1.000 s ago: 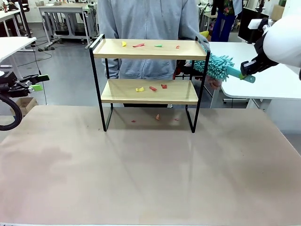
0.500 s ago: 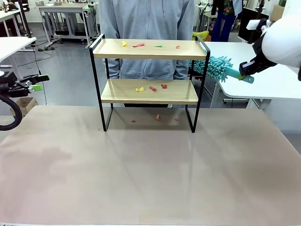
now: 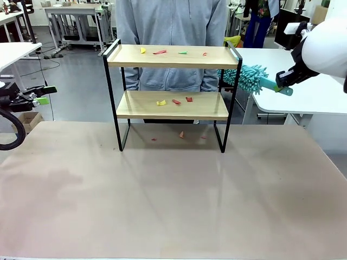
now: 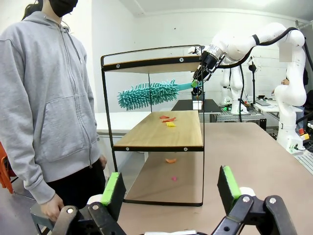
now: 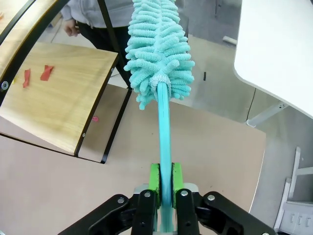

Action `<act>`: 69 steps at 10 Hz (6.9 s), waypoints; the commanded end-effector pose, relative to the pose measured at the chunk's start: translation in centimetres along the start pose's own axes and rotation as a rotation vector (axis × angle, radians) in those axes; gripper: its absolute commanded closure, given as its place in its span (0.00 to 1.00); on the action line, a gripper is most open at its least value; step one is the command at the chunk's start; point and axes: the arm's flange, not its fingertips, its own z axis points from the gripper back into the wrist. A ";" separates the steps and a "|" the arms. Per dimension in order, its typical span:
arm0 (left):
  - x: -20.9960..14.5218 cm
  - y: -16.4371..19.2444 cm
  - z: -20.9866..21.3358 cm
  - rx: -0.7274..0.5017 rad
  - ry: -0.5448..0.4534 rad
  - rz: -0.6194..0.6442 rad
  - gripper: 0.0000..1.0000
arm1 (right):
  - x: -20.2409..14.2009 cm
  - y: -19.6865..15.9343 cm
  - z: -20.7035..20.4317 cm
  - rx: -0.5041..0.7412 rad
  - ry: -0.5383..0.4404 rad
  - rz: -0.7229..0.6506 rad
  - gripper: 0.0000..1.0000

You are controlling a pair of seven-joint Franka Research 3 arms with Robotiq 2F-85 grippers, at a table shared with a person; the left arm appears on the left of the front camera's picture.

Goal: Clean the shelf.
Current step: Clean the specific section of the Shelf indicated by the human with the Duster.

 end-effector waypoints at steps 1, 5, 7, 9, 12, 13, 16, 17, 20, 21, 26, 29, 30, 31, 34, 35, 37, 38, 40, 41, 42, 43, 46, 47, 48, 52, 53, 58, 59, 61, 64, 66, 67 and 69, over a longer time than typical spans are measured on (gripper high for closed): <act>0.3 -0.1 -0.1 -0.001 0.001 -0.004 0.00 | 0.1 -0.2 0.3 -0.002 -0.008 0.016 1.00; 0.3 -0.1 -0.1 -0.001 0.001 -0.004 0.00 | -4.7 -3.9 3.6 0.005 0.100 0.150 0.87; 0.3 -0.1 -0.1 -0.001 0.001 -0.004 0.00 | -7.1 -6.4 6.4 -0.048 0.145 0.203 0.87; 0.3 -0.1 -0.1 -0.001 0.001 -0.004 0.00 | -8.6 -8.6 9.6 -0.025 0.237 0.315 0.87; 0.3 -0.1 -0.1 -0.001 0.001 -0.004 0.00 | -10.0 -10.1 11.8 0.183 0.422 0.526 0.87; 0.3 -0.1 -0.1 -0.001 0.001 -0.004 0.00 | -10.5 -9.4 12.5 0.245 0.434 0.587 0.87; 0.3 -0.1 -0.1 -0.001 0.001 -0.004 0.00 | -11.4 -5.8 13.6 0.458 0.411 0.785 0.87; 0.3 -0.1 -0.1 -0.001 0.001 -0.004 0.00 | -11.4 -4.2 13.7 0.520 0.401 0.832 0.87; 0.3 -0.1 -0.1 -0.001 0.001 -0.004 0.00 | -10.7 -0.4 13.0 0.619 0.372 0.938 0.87; 0.3 -0.1 -0.1 -0.001 0.001 -0.004 0.00 | -10.4 0.2 12.2 0.602 0.355 0.956 0.87; 0.3 -0.1 -0.1 -0.001 0.001 -0.004 0.00 | -10.5 0.8 12.3 0.598 0.389 0.935 0.87; 0.3 -0.1 -0.1 -0.001 0.001 -0.004 0.00 | -10.5 0.8 12.3 0.598 0.389 0.935 0.87; 0.3 -0.1 -0.1 -0.001 0.001 -0.004 0.00 | -10.5 0.8 12.3 0.598 0.389 0.935 0.87; 0.3 -0.1 -0.1 -0.001 0.001 -0.004 0.00 | -10.5 0.8 12.3 0.598 0.389 0.935 0.87; 0.3 -0.1 -0.1 -0.001 0.001 -0.004 0.00 | -10.5 0.8 12.3 0.598 0.389 0.935 0.87; 0.3 -0.1 -0.1 -0.001 0.001 -0.004 0.00 | -10.5 0.8 12.3 0.598 0.389 0.935 0.87; 0.3 -0.1 -0.1 -0.001 0.001 -0.004 0.00 | -10.5 0.8 12.3 0.598 0.389 0.935 0.87; 0.3 -0.1 -0.1 -0.001 0.001 -0.004 0.00 | -10.5 0.8 12.3 0.598 0.389 0.935 0.87; 0.3 -0.1 -0.1 -0.001 0.001 -0.004 0.00 | -10.5 0.8 12.3 0.598 0.389 0.935 0.87; 0.3 -0.1 -0.1 -0.001 0.001 -0.004 0.00 | -10.5 0.8 12.3 0.598 0.389 0.935 0.87; 0.3 -0.1 -0.1 -0.001 0.001 -0.004 0.00 | -10.5 0.8 12.3 0.598 0.389 0.935 0.87; 0.3 -0.1 -0.1 -0.001 0.001 -0.004 0.00 | -10.5 0.8 12.3 0.598 0.389 0.935 0.87; 0.3 -0.1 -0.1 -0.001 0.001 -0.004 0.00 | -10.5 0.8 12.3 0.598 0.389 0.935 0.87; 0.3 -0.1 -0.1 -0.001 0.001 -0.004 0.00 | -10.5 0.8 12.3 0.598 0.389 0.935 0.87; 0.3 -0.1 -0.1 -0.001 0.001 -0.004 0.00 | -10.5 0.8 12.3 0.598 0.389 0.935 0.87; 0.3 -0.1 -0.1 -0.001 0.001 -0.004 0.00 | -8.9 6.5 11.1 0.562 0.303 0.774 0.87; 0.3 -0.1 -0.1 -0.001 0.001 -0.004 0.00 | -8.7 9.1 10.8 0.549 0.328 0.702 0.87; 0.3 -0.1 -0.1 -0.001 0.001 -0.004 0.00 | -8.6 20.5 7.6 0.389 0.333 0.426 0.87; 0.3 -0.1 -0.1 -0.001 0.001 -0.004 0.00 | -8.5 21.7 6.8 0.363 0.317 0.400 0.87; 0.3 -0.1 -0.1 -0.001 0.001 -0.004 0.00 | -8.5 22.7 5.8 0.426 0.332 0.377 0.87; 0.3 -0.1 -0.1 -0.001 0.001 -0.004 0.00 | -8.5 22.0 7.0 0.358 0.340 0.403 0.87; 0.3 -0.1 -0.1 -0.001 0.001 -0.004 0.00 | -8.5 22.3 6.4 0.365 0.345 0.391 0.87; 0.3 -0.1 -0.1 -0.001 0.001 -0.004 0.00 | -8.4 25.3 5.2 0.320 0.370 0.311 0.87; 0.3 -0.1 -0.1 -0.001 0.001 -0.004 0.00 | -8.7 29.7 4.3 0.248 0.324 0.218 0.87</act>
